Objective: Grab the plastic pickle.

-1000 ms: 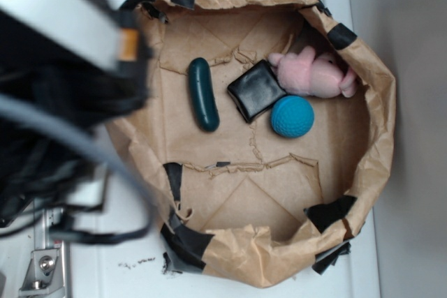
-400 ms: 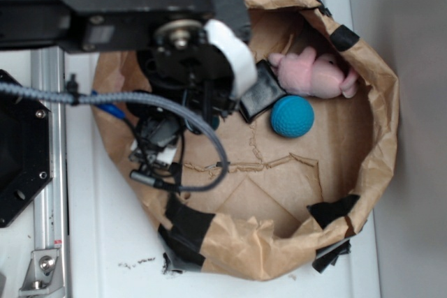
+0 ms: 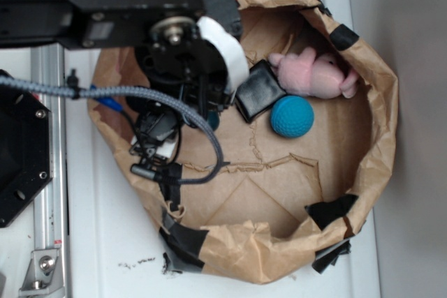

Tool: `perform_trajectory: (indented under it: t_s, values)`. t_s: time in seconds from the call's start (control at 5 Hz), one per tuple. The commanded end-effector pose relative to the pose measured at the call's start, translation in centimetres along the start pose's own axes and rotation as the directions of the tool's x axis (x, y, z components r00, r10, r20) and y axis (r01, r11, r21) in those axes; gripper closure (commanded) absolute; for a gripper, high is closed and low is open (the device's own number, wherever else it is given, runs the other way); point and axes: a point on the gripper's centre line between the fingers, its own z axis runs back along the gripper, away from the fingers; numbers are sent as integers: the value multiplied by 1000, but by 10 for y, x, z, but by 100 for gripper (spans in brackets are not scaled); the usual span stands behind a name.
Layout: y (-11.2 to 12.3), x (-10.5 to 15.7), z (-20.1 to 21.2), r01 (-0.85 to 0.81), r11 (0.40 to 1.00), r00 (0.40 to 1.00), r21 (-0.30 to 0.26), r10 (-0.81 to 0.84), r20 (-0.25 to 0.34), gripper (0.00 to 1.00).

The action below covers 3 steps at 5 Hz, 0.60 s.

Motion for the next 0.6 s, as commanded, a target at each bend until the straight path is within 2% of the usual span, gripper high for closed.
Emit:
perform_trajectory:
  t_s: [0.0, 0.2, 0.4]
  values:
    - [1, 1, 3, 3, 1000, 1000, 16, -4, 19, 0]
    - [17, 5, -12, 27, 998, 1000, 60, -28, 11, 0]
    - [22, 9, -27, 80, 994, 997, 76, -78, -21, 0]
